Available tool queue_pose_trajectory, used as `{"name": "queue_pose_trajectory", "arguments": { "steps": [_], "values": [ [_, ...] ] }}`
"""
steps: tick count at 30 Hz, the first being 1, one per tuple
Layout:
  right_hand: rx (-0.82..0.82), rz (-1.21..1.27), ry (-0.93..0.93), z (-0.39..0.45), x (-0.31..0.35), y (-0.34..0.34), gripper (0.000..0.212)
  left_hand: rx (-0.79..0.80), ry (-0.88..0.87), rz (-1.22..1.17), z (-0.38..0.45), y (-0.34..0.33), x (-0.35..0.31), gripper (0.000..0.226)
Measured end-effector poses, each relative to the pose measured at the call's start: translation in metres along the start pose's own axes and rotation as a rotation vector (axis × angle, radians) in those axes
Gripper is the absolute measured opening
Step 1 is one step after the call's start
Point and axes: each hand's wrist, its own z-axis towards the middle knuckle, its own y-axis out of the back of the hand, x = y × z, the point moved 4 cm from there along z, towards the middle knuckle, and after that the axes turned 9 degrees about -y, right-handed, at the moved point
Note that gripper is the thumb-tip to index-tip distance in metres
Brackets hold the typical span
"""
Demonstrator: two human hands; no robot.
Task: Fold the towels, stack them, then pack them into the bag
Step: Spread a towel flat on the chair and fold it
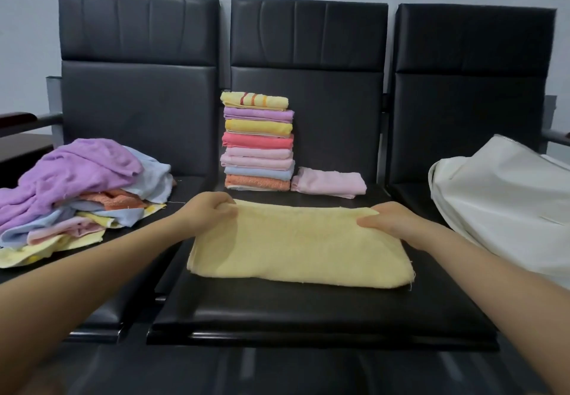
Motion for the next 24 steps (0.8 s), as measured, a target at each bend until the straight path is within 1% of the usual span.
{"name": "queue_pose_trajectory", "arguments": {
  "steps": [2, 3, 5, 6, 8, 10, 12, 14, 16, 18, 19, 21, 24],
  "values": [
    [-0.089, 0.035, 0.023, 0.016, 0.004, 0.003, 0.029, -0.064, -0.025, 0.093, 0.016, -0.002, 0.006, 0.012],
    [-0.138, 0.059, 0.038, 0.023, 0.007, 0.004, 0.028, -0.099, -0.048, 0.16, 0.025, -0.003, 0.008, 0.013],
    [-0.24, 0.088, 0.059, 0.038, 0.013, 0.006, 0.018, -0.177, -0.1, 0.285, 0.044, -0.004, 0.008, 0.014],
    [-0.302, 0.094, 0.062, 0.046, 0.015, 0.007, 0.018, -0.22, -0.109, 0.318, 0.053, -0.005, 0.008, 0.013],
    [-0.43, 0.078, 0.071, 0.06, 0.018, 0.008, 0.017, -0.294, -0.079, 0.337, 0.069, -0.009, 0.007, 0.012],
    [-0.51, 0.057, 0.099, 0.072, 0.02, 0.007, 0.014, -0.343, -0.037, 0.342, 0.082, -0.014, 0.009, 0.013],
    [-0.527, 0.035, 0.117, 0.083, 0.019, 0.005, 0.014, -0.365, -0.01, 0.369, 0.094, -0.021, 0.015, 0.019],
    [-0.512, -0.059, 0.086, 0.097, 0.012, 0.0, 0.03, -0.349, 0.015, 0.447, 0.102, -0.027, 0.025, 0.029],
    [-0.477, -0.233, 0.001, 0.111, 0.001, -0.006, 0.047, -0.27, 0.071, 0.565, 0.105, -0.037, 0.037, 0.033],
    [-0.425, -0.356, -0.092, 0.12, -0.008, -0.013, 0.054, -0.174, 0.135, 0.617, 0.103, -0.048, 0.045, 0.032],
    [-0.411, -0.388, -0.109, 0.123, -0.01, -0.015, 0.055, -0.141, 0.149, 0.608, 0.102, -0.054, 0.046, 0.031],
    [-0.408, -0.4, -0.09, 0.126, -0.01, -0.016, 0.055, -0.127, 0.126, 0.554, 0.102, -0.063, 0.037, 0.03],
    [-0.405, -0.371, -0.081, 0.125, -0.008, -0.015, 0.056, -0.153, 0.007, 0.429, 0.106, -0.077, 0.01, 0.028]
  ]
}}
